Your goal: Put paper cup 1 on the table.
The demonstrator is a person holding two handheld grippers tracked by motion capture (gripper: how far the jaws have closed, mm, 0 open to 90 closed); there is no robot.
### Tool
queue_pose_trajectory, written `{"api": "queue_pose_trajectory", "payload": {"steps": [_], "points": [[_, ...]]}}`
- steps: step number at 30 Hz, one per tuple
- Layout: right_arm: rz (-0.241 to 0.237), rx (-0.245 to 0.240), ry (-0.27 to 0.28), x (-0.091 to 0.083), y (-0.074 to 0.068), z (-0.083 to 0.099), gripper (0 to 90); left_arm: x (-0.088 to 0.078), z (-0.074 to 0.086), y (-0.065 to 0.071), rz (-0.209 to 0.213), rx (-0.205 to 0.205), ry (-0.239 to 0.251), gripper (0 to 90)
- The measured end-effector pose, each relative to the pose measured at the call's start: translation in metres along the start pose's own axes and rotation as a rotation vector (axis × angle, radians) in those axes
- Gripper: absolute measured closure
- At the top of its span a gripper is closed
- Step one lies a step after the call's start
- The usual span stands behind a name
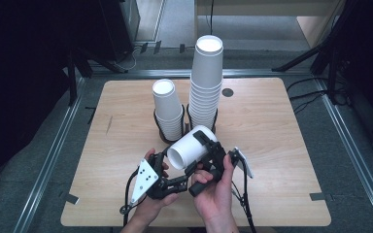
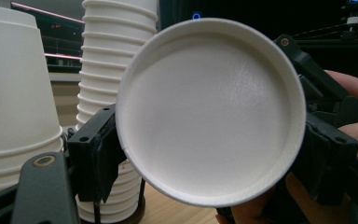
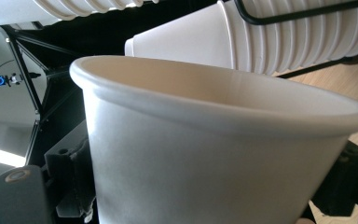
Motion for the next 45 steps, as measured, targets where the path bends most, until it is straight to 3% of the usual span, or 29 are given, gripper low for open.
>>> {"api": "queue_pose_trajectory", "payload": {"steps": [12,24,35,37,45], "points": [[-0.015,-0.036,0.043,-0.003,-0.003,-0.012,13.5,0.0,0.001,0.003,0.029,0.005,-0.046,19.0],[-0.016,-0.109,0.095,-0.009,-0.009,-0.025,13.5,-0.001,0.002,0.001,0.036,-0.001,-0.061,18.5],[0.003,-0.25,0.156,-0.02,-0.017,-0.039,13.6,-0.001,0.009,-0.003,0.03,-0.007,-0.116,13.3],[-0.015,-0.304,0.185,-0.024,-0.022,-0.042,13.6,-0.001,0.01,-0.004,0.027,-0.002,-0.121,13.3],[-0.029,-0.393,0.226,-0.033,-0.033,-0.051,13.7,-0.002,0.014,-0.008,0.022,-0.008,-0.143,13.4]]}}
Point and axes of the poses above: each handheld gripper's, and its own axes: x roughly forward along the jaws, z roughly out of its underside, y roughly to its right, the point moved 9 cm from there along x, roughly forward along the jaws, and after that the axes turned 3 degrees about y, right-handed, at the moved point
